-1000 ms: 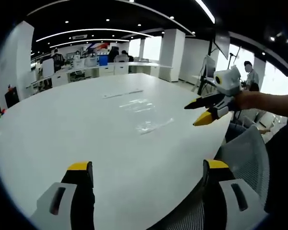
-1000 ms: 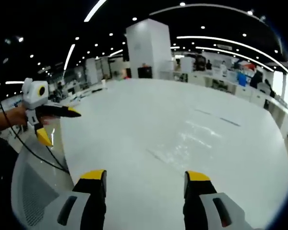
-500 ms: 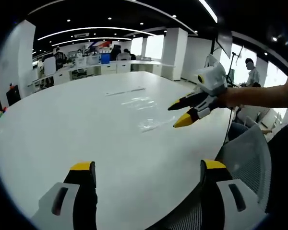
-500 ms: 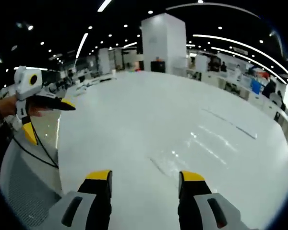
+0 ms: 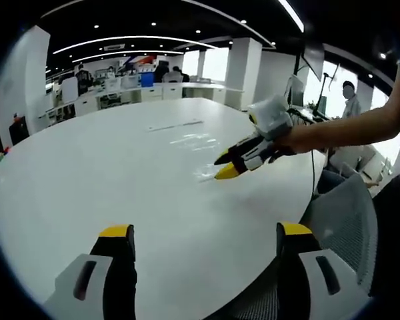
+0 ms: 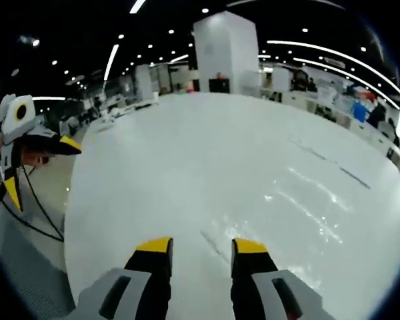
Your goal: Open the resealable bag by pulling the two sides of the seal apart until the entire bag opening is separated and visibly accessible.
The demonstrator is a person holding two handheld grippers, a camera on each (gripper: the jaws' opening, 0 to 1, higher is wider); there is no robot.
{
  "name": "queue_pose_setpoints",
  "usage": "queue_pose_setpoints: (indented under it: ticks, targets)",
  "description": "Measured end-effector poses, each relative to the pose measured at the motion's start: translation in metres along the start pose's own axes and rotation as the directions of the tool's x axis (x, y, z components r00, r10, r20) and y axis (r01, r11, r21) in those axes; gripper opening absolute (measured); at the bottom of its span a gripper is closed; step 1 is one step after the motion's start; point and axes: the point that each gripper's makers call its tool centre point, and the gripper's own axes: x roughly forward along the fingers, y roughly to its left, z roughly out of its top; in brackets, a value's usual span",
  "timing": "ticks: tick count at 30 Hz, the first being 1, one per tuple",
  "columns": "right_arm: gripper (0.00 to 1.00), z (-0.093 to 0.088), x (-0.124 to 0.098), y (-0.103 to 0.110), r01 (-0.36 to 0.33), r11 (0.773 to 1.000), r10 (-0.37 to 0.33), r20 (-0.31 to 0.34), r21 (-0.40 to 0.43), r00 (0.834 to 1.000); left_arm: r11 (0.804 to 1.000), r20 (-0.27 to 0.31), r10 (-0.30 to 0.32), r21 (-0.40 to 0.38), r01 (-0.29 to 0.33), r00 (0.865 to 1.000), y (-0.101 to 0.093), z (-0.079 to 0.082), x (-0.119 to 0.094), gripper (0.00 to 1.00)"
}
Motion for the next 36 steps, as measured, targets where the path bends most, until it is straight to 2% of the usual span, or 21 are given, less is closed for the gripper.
queue_pose_setpoints:
  ticks: [3, 9, 14, 18, 19, 23, 26, 29, 31, 32, 33, 36]
  targets:
    - [0.24, -0.005, 0.009, -0.007, 0.015, 1.0, -0.015, -0.031, 0.0, 0.999, 1.0, 0.004, 0.014, -0.007, -0.014, 1.0, 0.005, 0.002, -0.002, 0.85]
    - [0.22, -0.011, 0.015, -0.009, 0.016, 1.0, -0.016, -0.05, 0.008, 0.999, 1.0, 0.005, 0.028, -0.01, -0.028, 1.0, 0.009, 0.002, -0.005, 0.84]
    - [0.21, -0.017, 0.016, -0.012, 0.026, 1.0, -0.026, -0.067, -0.01, 0.997, 0.999, -0.003, 0.04, -0.022, -0.04, 0.999, 0.012, -0.003, -0.007, 0.83]
    - [0.15, -0.02, 0.016, -0.013, 0.029, 0.999, -0.031, -0.079, -0.028, 0.996, 0.999, -0.006, 0.041, -0.025, -0.041, 0.999, 0.011, -0.004, -0.008, 0.83]
    - [0.12, -0.021, 0.016, -0.012, 0.025, 0.999, -0.028, -0.084, -0.039, 0.996, 0.999, -0.007, 0.042, -0.024, -0.042, 0.999, 0.011, -0.005, -0.008, 0.83]
    - [0.11, -0.024, 0.02, -0.013, 0.014, 0.994, -0.024, -0.101, -0.105, 0.995, 0.998, -0.016, 0.051, -0.029, -0.051, 0.999, 0.012, -0.009, -0.008, 0.83]
    - [0.04, -0.023, 0.02, -0.017, 0.028, 0.993, -0.039, -0.096, -0.112, 0.995, 0.998, -0.021, 0.049, -0.032, -0.05, 0.999, 0.012, -0.011, -0.008, 0.82]
    - [0.03, -0.024, 0.018, -0.018, 0.019, 0.992, -0.03, -0.087, -0.122, 0.996, 0.998, -0.025, 0.049, -0.035, -0.05, 0.998, 0.012, -0.013, -0.008, 0.81]
    - [0.02, -0.025, 0.015, -0.022, 0.045, 0.975, -0.07, -0.104, -0.22, 0.992, 0.998, -0.026, 0.05, -0.037, -0.051, 0.998, 0.012, -0.013, -0.008, 0.81]
    - [0.02, -0.026, 0.014, -0.022, 0.045, 0.961, -0.077, -0.108, -0.274, 0.991, 0.998, -0.026, 0.054, -0.036, -0.055, 0.998, 0.012, -0.012, -0.008, 0.82]
    - [0.02, -0.026, 0.014, -0.019, 0.032, 0.957, -0.065, -0.105, -0.29, 0.992, 0.998, -0.025, 0.058, -0.034, -0.059, 0.998, 0.012, -0.012, -0.009, 0.82]
    - [0.01, -0.022, 0.009, -0.01, 0.015, 0.962, -0.037, -0.074, -0.272, 0.997, 0.997, -0.026, 0.067, -0.028, -0.067, 0.997, 0.014, -0.012, -0.01, 0.82]
